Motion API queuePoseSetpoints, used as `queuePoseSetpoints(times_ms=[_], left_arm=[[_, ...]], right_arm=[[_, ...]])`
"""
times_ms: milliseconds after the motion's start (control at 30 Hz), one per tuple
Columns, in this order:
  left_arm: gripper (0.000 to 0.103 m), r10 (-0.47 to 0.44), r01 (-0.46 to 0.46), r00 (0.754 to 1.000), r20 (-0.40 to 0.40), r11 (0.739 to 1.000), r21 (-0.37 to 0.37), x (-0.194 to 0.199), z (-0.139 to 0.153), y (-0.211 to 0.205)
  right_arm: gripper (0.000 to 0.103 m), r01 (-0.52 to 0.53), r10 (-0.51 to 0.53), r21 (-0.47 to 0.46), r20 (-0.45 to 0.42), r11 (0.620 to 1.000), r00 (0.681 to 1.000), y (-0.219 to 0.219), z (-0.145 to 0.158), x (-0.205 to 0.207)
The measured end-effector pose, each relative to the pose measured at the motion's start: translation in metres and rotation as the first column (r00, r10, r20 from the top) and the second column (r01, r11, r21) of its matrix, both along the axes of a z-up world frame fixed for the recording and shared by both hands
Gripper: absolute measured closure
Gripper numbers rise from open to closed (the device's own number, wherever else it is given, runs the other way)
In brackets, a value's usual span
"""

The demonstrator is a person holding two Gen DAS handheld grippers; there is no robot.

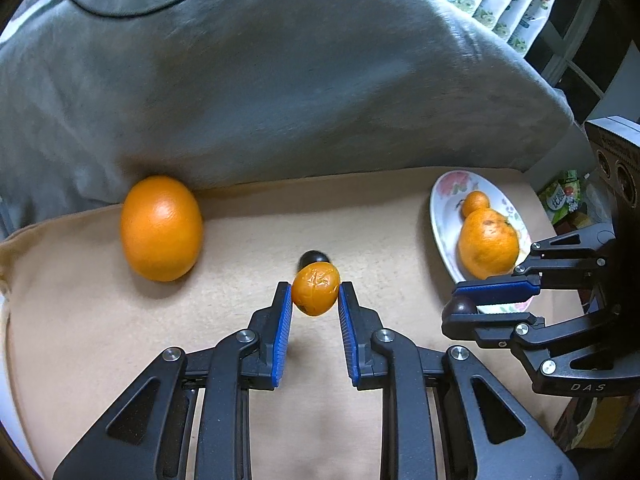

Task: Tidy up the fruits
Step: 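Close the left tool on the kumquat while the right tool closes on the plum, then carry the kumquat with the left tool while the right tool carries the plum to the plate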

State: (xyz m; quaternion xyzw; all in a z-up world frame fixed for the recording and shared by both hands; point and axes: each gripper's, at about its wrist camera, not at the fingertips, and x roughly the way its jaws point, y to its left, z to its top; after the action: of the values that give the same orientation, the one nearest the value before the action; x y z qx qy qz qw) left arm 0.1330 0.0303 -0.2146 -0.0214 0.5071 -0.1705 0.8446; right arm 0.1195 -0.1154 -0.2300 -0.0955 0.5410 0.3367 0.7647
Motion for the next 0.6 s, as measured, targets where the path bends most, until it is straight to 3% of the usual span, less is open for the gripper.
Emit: queuePoseSetpoints(times_ms=[600], left_arm=[[0.081, -0.058, 0.058, 0.997, 0.047, 0.998, -0.011, 0.001, 0.029, -0.056]], right_arm=[[0.08, 0.074, -0.075, 0.033, 0.041, 0.997, 0.996, -0.06, 0.029, -0.014]])
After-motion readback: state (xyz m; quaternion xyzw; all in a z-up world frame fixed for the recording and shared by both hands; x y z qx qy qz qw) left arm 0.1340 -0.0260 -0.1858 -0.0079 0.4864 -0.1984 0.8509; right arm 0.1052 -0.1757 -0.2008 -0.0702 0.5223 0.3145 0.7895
